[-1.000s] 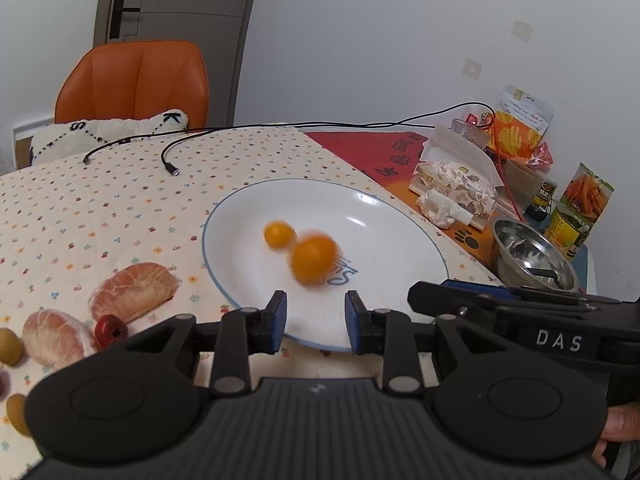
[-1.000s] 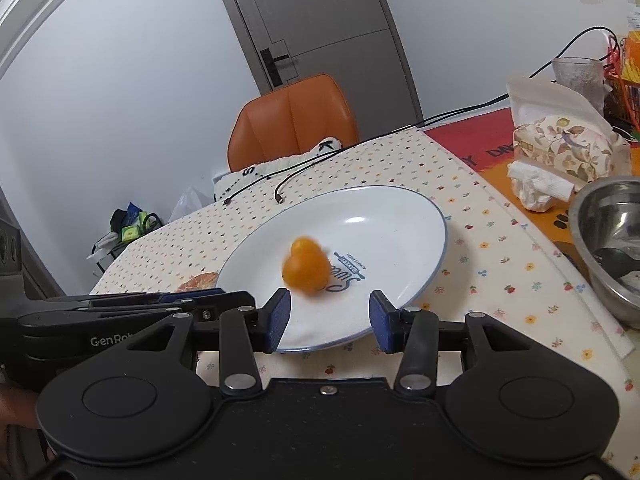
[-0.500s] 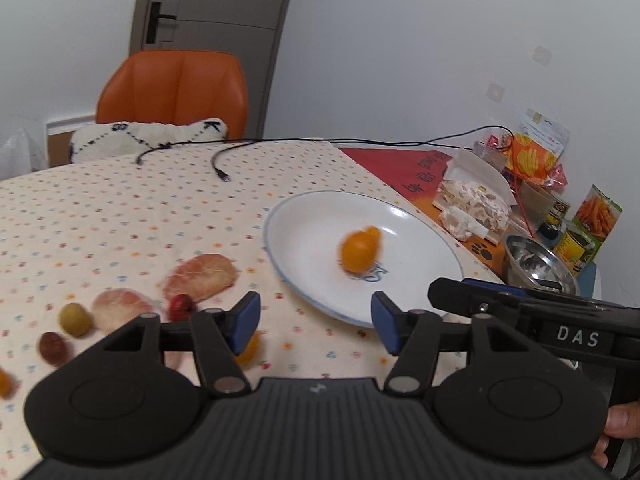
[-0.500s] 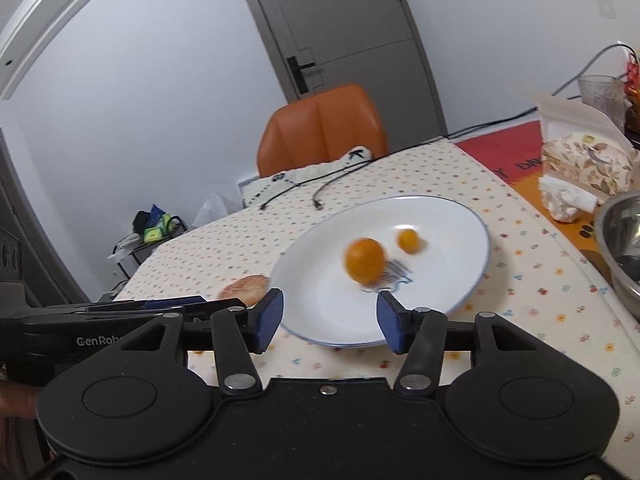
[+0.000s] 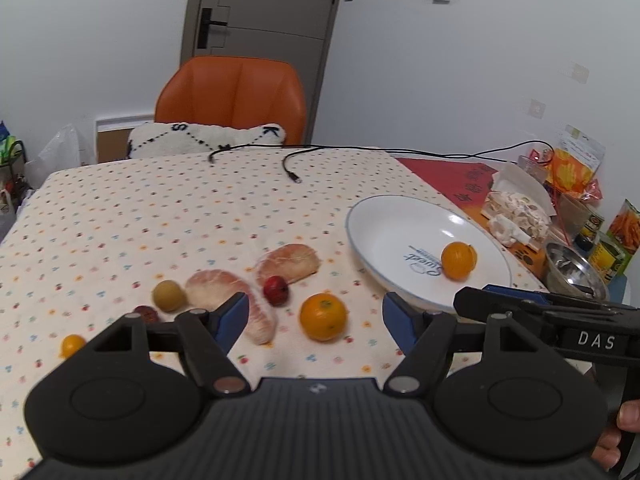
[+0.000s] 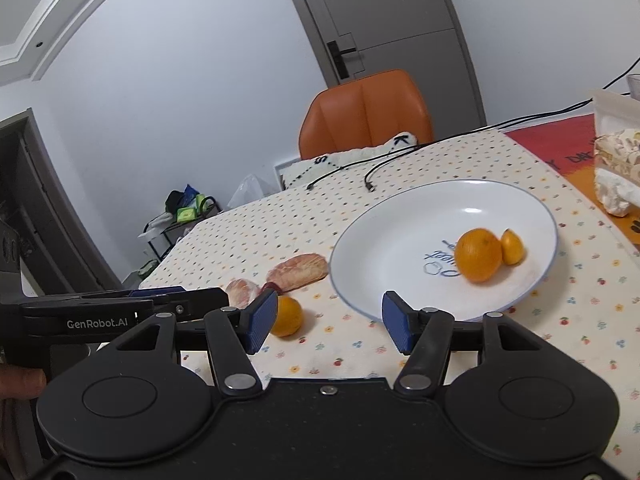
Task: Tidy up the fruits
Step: 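Grasp another large orange with the right tool while the left tool grasps a brown kiwi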
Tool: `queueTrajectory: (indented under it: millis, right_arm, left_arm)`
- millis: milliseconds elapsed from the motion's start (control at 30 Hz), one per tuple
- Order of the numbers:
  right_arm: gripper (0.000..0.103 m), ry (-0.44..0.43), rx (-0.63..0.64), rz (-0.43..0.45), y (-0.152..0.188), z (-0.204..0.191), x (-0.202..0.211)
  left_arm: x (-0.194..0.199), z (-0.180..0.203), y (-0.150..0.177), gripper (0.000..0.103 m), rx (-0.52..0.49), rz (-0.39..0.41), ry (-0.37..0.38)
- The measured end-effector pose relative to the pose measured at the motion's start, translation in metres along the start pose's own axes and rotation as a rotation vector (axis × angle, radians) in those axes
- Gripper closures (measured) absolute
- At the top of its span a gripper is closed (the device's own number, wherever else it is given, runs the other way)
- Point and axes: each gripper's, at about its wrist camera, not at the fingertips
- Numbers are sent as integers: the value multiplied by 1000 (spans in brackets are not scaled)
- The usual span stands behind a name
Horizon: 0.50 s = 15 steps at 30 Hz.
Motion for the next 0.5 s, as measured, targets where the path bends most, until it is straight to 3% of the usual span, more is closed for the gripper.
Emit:
queueTrajectory:
  millis: [500]
  right_arm:
    - [45, -50, 23, -49, 5, -19, -17]
  left_arm:
    - [16, -35, 14, 31, 55, 8, -74]
Point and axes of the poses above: each gripper's, at about its wrist camera, not at the fingertips, and x roughly against the way its jaws point, z to its right, y to its underside, and after that the axes turned 3 degrees about x, right-handed
